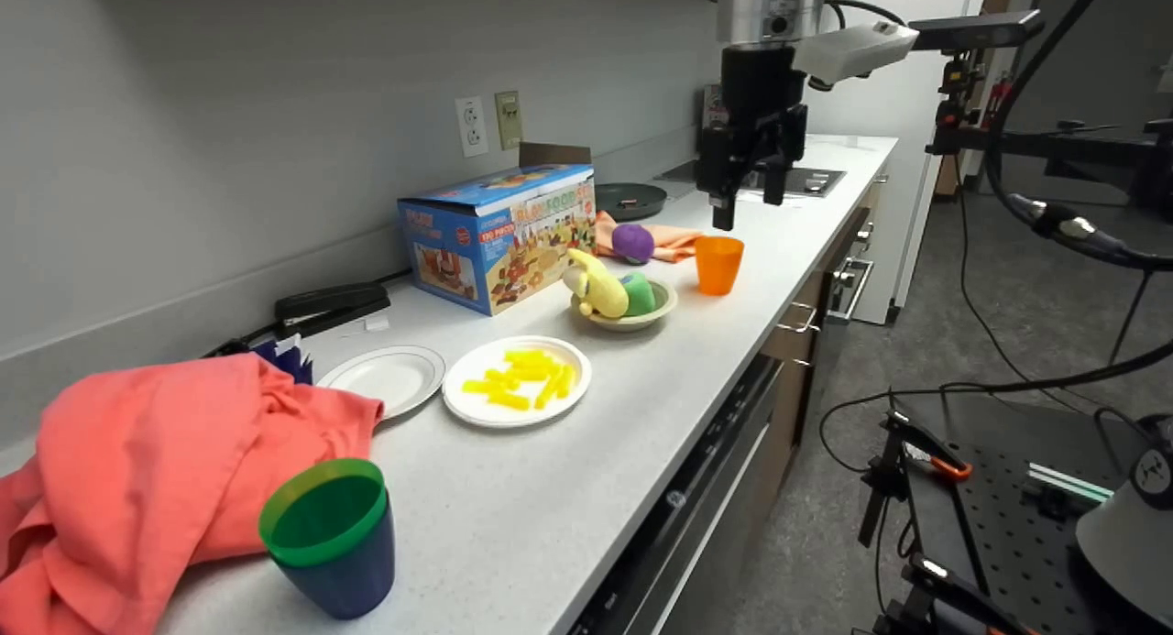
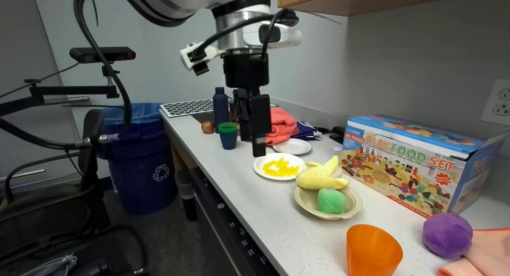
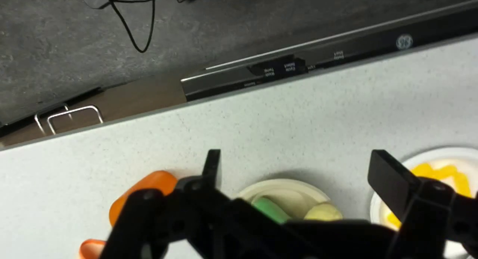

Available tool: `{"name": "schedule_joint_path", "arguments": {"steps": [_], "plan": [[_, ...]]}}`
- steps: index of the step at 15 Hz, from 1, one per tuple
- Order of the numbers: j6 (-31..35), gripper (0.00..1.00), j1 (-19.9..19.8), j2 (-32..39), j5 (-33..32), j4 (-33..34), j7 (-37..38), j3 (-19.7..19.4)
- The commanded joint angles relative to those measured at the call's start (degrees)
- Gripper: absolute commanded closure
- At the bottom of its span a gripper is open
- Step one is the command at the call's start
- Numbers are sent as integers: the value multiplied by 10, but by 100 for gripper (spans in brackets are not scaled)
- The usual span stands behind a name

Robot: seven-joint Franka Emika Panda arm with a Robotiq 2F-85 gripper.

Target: Put the purple plush toy in the bowl.

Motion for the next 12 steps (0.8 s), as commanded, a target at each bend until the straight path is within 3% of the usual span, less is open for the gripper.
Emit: {"name": "schedule_joint_path", "arguments": {"steps": [1, 2, 3, 9, 12], "plan": [[16, 0, -7, 61, 41, 67, 26, -18], [13, 0, -6, 72, 53, 79, 33, -23], [13, 0, -4, 39, 28, 43, 20, -17], [13, 0, -3, 67, 40, 69, 30, -24], [131, 0, -19, 64, -41, 39, 77, -11]]}}
